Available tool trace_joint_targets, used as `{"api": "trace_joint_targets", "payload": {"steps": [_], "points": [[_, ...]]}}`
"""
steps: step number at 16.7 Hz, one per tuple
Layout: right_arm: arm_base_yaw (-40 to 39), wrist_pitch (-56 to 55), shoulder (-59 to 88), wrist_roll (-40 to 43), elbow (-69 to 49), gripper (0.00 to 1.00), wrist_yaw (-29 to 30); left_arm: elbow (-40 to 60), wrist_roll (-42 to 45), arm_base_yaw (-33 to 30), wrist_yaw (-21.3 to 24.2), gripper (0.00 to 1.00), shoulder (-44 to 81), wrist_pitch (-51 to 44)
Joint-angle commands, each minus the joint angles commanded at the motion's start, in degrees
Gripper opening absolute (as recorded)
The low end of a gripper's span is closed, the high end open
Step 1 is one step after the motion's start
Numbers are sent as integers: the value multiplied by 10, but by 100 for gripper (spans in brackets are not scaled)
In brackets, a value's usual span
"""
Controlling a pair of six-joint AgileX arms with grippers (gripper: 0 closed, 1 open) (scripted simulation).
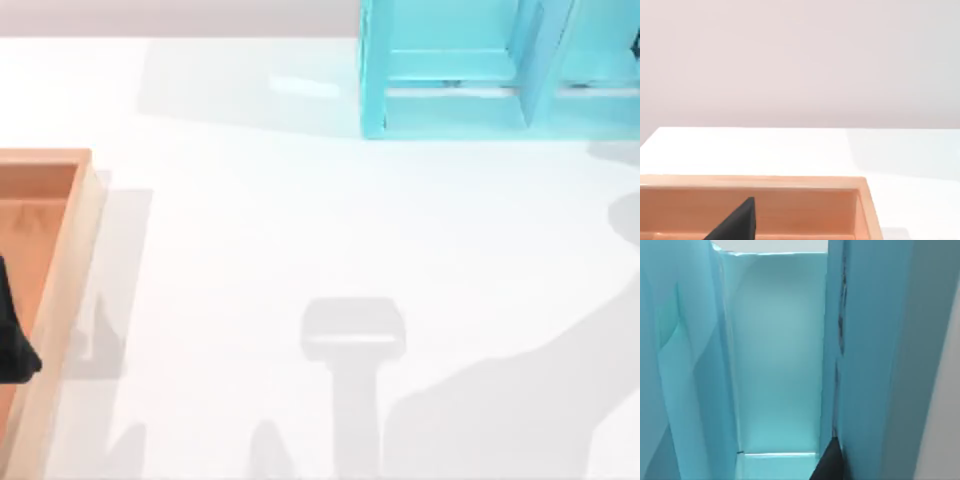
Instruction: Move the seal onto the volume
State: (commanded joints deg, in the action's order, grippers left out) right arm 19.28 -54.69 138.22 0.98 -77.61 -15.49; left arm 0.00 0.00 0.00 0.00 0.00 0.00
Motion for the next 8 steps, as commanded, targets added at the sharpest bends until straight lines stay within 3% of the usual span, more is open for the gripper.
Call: {"api": "trace_joint_targets", "payload": {"steps": [8], "points": [[0, 0, 0, 0, 0, 0, 0, 0, 0, 0, 0, 100, 0, 0]]}}
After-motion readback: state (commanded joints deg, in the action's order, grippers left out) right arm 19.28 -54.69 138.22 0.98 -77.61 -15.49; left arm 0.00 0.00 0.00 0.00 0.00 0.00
